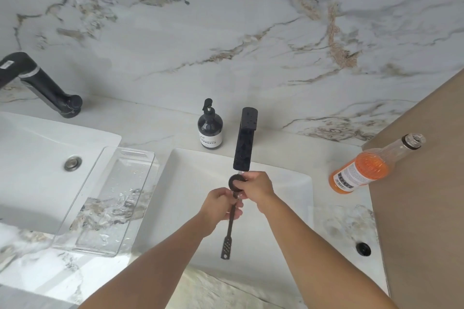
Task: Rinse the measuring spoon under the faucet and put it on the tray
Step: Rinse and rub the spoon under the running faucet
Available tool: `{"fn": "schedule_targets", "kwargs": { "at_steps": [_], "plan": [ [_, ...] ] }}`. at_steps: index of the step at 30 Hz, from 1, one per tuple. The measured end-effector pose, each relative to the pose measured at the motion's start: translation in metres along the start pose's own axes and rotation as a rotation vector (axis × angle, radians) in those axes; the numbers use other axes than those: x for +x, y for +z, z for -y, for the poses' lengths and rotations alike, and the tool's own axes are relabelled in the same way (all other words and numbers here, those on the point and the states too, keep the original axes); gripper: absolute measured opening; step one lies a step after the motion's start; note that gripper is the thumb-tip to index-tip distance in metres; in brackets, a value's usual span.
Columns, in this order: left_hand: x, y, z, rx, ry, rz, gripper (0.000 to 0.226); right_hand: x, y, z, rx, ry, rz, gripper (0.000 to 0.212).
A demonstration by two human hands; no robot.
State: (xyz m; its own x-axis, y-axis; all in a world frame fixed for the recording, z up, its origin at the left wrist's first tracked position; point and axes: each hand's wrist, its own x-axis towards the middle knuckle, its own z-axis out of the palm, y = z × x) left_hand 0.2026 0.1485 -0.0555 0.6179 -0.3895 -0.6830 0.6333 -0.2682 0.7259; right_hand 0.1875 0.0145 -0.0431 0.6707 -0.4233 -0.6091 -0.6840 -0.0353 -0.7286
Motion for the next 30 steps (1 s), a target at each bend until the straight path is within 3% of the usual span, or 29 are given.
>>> {"fn": "schedule_targets", "kwargs": {
  "at_steps": [2,4,7,11,13,16,19,21,24,27,30],
  "plan": [
    [0.005,0.005,-0.005,-0.017,0.001,-0.029,0.023,-0.001,0.002,0.004,-0.097,-0.045,-0.053,0.008],
    [0.011,0.01,-0.009,0.044,0.025,-0.119,0.033,0.001,0.002,0.006,-0.091,-0.048,-0.025,0.014],
    [0.02,0.017,-0.015,0.154,0.018,-0.214,0.031,0.004,0.001,0.009,-0.05,-0.038,0.04,0.021],
    [0.027,0.024,-0.021,0.262,0.032,-0.334,0.041,0.005,0.003,0.01,-0.088,-0.099,-0.138,0.017],
    [0.032,0.022,-0.022,0.305,0.039,-0.294,0.038,0.005,0.003,0.012,-0.012,-0.065,-0.093,0.007],
    [0.037,0.016,-0.022,0.239,0.046,-0.16,0.029,0.008,-0.006,0.013,0.112,-0.025,0.035,0.017],
    [0.037,0.019,-0.021,0.259,0.028,-0.197,0.035,0.01,-0.009,0.013,0.189,-0.004,0.118,0.019],
    [0.036,0.023,-0.022,0.337,0.034,-0.257,0.038,0.01,-0.003,0.013,0.107,-0.02,0.051,0.009],
    [0.035,0.028,-0.027,0.205,0.021,-0.163,0.034,0.01,0.002,0.011,-0.091,-0.1,-0.138,0.009],
    [0.029,0.034,-0.027,0.026,-0.054,-0.11,0.036,0.009,0.0,0.007,-0.049,-0.143,-0.179,0.018],
    [0.027,0.036,-0.024,0.075,-0.102,-0.202,0.044,0.005,-0.002,0.007,-0.061,-0.136,-0.109,0.008]
  ]
}}
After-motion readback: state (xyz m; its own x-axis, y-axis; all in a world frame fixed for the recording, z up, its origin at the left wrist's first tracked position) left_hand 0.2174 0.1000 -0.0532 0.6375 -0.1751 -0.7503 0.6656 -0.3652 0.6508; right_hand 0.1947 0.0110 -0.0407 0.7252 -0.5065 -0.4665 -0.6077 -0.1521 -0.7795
